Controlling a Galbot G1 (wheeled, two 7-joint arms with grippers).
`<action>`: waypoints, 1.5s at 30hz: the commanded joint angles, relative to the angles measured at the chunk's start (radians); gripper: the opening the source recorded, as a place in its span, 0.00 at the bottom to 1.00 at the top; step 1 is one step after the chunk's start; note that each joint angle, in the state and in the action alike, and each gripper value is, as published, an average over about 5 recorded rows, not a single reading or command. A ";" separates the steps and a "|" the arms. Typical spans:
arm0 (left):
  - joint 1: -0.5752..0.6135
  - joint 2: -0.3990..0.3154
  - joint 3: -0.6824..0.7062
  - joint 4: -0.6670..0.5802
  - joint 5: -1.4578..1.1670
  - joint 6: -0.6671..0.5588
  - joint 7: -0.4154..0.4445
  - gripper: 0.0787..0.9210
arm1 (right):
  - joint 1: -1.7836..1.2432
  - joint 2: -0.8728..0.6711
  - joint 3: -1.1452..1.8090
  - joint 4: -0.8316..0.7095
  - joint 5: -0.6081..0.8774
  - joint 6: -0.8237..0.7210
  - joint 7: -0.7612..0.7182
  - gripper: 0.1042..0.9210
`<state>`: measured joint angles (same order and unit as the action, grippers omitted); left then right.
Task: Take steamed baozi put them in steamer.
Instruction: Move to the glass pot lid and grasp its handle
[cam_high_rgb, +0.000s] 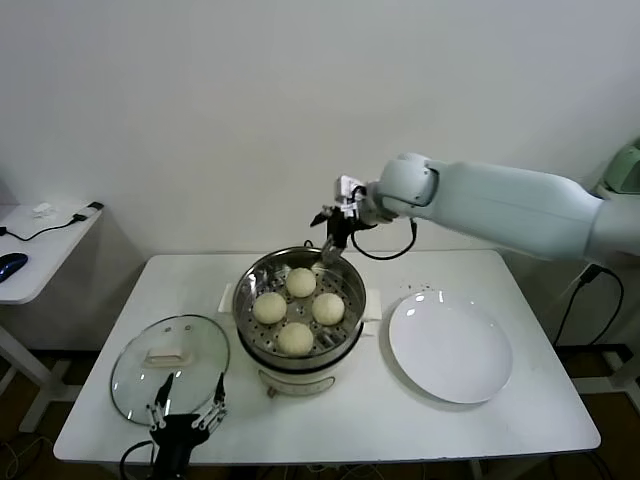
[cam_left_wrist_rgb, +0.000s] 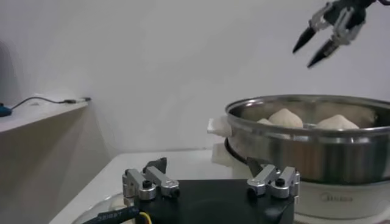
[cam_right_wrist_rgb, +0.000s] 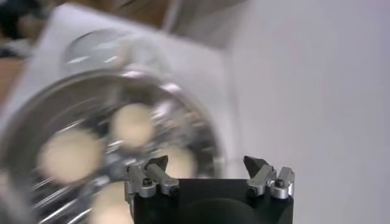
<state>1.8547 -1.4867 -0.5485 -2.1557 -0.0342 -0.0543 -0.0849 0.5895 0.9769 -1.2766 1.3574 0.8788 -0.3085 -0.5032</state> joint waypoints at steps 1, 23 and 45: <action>0.004 -0.001 0.001 -0.002 -0.013 -0.004 -0.002 0.88 | -0.585 -0.384 0.696 0.198 -0.067 0.024 0.513 0.88; -0.088 0.108 -0.051 0.093 -0.022 -0.067 0.026 0.88 | -1.918 0.062 1.888 0.263 -0.493 0.472 0.469 0.88; -0.143 0.156 -0.084 0.247 0.421 -0.228 -0.232 0.88 | -2.062 0.318 1.866 0.291 -0.623 0.528 0.472 0.88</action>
<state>1.7058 -1.3227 -0.6427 -1.9296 0.3465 -0.2489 -0.2841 -1.3983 1.2044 0.5404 1.6197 0.3387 0.2273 -0.0643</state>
